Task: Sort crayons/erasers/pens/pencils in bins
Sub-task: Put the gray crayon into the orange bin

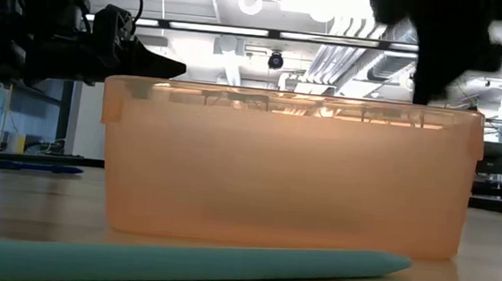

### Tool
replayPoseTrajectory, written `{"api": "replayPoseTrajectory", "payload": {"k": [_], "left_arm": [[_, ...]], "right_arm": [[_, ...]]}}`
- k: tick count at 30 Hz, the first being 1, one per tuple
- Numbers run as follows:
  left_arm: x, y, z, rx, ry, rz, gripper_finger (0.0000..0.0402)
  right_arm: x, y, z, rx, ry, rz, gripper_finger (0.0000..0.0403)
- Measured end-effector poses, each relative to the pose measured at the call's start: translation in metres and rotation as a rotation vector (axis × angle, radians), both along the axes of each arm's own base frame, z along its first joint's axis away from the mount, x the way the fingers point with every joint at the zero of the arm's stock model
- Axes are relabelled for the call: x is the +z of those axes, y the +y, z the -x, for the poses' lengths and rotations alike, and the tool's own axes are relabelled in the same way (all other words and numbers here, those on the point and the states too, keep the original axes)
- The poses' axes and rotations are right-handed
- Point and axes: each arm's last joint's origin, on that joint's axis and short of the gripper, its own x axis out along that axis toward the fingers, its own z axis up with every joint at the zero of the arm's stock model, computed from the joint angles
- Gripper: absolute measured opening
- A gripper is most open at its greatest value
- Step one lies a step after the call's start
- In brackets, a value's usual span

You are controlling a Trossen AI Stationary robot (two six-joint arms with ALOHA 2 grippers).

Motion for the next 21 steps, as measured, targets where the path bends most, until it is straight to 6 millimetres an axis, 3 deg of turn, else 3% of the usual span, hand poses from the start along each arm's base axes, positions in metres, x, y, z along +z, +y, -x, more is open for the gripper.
{"api": "replayPoseTrajectory", "payload": {"k": [3,7,15,21], "left_arm": [[0.000,0.000,0.000,0.003,0.000,0.001,0.0000],[0.000,0.000,0.000,0.004,-0.001,0.003,0.0000],[0.001,0.000,-0.001,0.002,-0.010,-0.002,0.0000],[0.001,0.000,-0.001,-0.022,-0.010,0.006,0.0000]], "right_arm": [[0.027,0.009,-0.011,0.069,-0.112,0.041,0.0020],[0.031,0.018,-0.029,0.167,-0.187,0.130,0.0020],[-0.025,0.031,-0.076,0.377,-0.193,0.157,0.0021],[-0.050,0.028,-0.088,0.388,-0.159,0.160,0.0021]]}}
